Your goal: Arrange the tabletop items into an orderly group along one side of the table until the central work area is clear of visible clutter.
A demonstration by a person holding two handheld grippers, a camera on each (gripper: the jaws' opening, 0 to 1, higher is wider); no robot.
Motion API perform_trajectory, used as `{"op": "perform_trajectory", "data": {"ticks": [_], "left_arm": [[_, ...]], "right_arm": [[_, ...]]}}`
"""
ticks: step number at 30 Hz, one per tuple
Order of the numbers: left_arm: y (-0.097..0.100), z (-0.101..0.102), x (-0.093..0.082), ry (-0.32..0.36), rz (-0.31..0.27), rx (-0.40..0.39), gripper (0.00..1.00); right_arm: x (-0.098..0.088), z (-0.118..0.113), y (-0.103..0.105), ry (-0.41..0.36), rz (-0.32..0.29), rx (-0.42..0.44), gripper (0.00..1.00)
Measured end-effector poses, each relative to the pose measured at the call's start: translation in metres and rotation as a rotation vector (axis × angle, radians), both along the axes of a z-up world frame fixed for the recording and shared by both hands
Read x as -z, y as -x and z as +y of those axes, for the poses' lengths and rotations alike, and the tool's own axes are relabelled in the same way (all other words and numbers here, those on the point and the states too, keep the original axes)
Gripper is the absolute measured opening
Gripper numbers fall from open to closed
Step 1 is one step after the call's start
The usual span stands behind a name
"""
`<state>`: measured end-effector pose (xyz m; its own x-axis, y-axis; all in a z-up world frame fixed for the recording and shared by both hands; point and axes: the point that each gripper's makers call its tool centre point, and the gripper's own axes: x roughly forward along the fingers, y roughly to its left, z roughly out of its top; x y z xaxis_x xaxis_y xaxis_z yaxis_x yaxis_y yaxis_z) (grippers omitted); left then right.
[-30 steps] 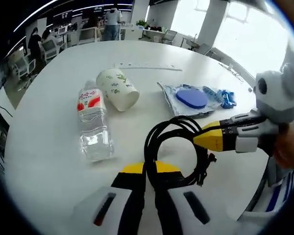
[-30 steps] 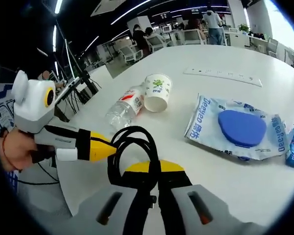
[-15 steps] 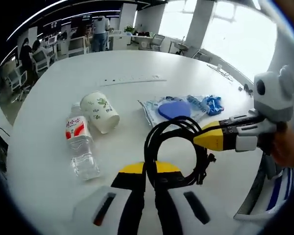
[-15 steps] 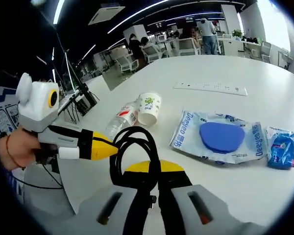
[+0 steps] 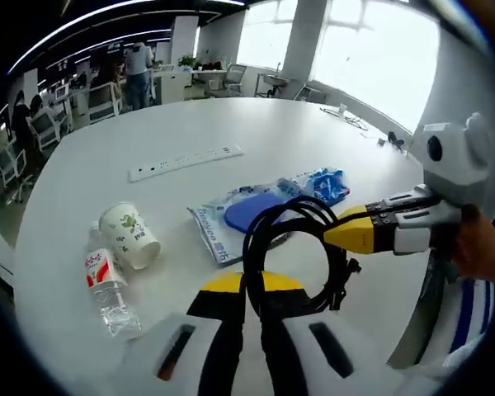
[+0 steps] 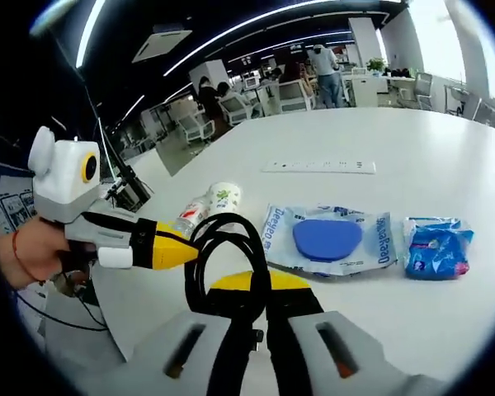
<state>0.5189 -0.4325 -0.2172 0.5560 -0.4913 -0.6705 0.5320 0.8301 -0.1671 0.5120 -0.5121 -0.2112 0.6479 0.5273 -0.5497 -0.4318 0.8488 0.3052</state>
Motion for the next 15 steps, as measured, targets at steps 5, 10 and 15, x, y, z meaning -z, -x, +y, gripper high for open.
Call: {"op": "perform_trajectory", "data": {"ticks": [5, 10, 15], "left_arm": [[-0.002, -0.026, -0.007, 0.011, -0.003, 0.053, 0.02], [-0.003, -0.052, -0.010, 0.014, -0.005, 0.103, 0.02], [-0.003, -0.073, -0.008, 0.018, 0.005, 0.140, 0.02]], "right_arm": [[-0.006, -0.025, 0.002, -0.004, -0.009, 0.050, 0.01], [-0.010, -0.047, 0.005, -0.001, -0.015, 0.097, 0.01], [-0.011, -0.071, 0.007, 0.005, -0.015, 0.142, 0.01]]}}
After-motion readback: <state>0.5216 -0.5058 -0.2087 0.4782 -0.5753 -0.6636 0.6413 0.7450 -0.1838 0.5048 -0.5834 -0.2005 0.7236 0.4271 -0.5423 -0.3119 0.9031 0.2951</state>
